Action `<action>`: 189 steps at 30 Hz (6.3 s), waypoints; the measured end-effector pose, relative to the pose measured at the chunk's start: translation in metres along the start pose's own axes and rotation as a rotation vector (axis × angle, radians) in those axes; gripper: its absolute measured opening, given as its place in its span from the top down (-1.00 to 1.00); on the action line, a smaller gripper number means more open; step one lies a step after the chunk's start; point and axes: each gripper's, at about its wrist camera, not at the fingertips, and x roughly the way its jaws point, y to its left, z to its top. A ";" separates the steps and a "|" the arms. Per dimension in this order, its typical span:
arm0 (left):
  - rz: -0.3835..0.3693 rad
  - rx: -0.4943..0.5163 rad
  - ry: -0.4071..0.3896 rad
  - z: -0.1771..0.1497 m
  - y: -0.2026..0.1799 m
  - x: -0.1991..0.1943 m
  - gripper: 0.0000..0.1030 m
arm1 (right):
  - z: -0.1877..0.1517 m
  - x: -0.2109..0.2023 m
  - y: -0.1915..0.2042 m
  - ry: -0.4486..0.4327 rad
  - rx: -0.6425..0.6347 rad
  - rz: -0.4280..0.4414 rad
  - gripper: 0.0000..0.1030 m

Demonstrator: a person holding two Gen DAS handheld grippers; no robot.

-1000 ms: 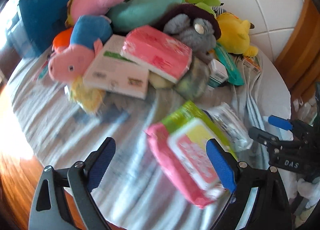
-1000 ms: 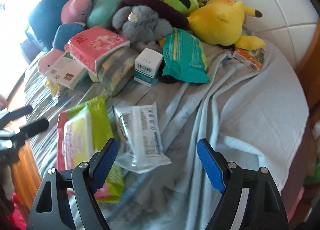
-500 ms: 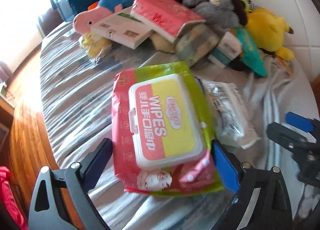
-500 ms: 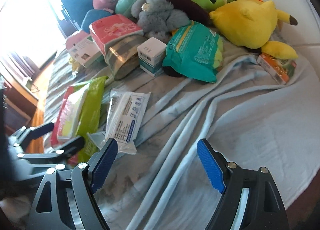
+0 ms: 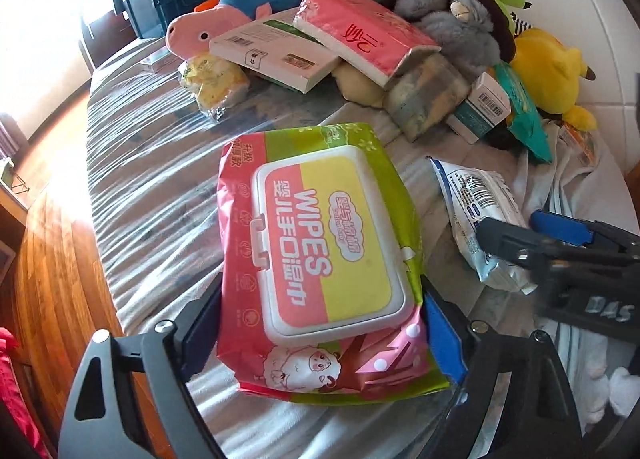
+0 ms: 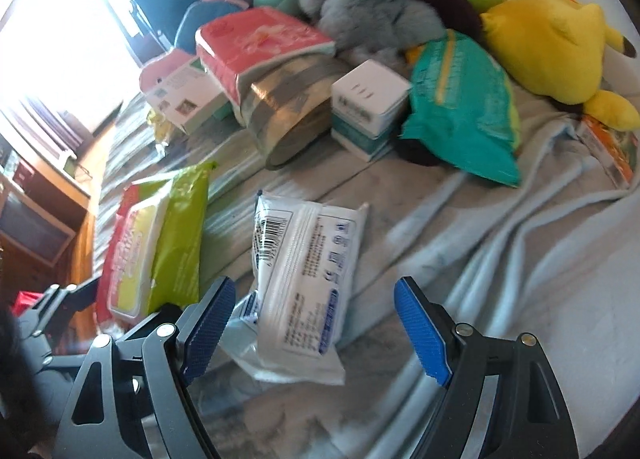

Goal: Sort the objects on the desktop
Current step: 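Close the left tool on the WIPES pack while the right tool grips the white packet, then lift both packs and carry them over the blue crate, then open both tools to drop the packs into the blue crate, then withdraw both tools from the crate back toward the bed, then grasp the blue-pink pig plush with the left tool while the right tool approaches the pink tissue box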

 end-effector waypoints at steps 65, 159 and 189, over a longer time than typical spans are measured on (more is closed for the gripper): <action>-0.133 0.149 -0.439 0.332 0.288 -0.093 -0.60 | 0.336 -0.035 0.281 -0.449 -0.123 -0.081 0.15; -0.488 0.505 -0.367 0.398 0.244 -0.035 -1.00 | 0.245 -0.077 0.233 -0.528 0.495 -0.569 -1.00; -0.377 0.512 -0.137 0.289 0.178 0.033 -1.00 | 0.115 -0.033 0.121 -0.345 0.660 -0.501 -1.00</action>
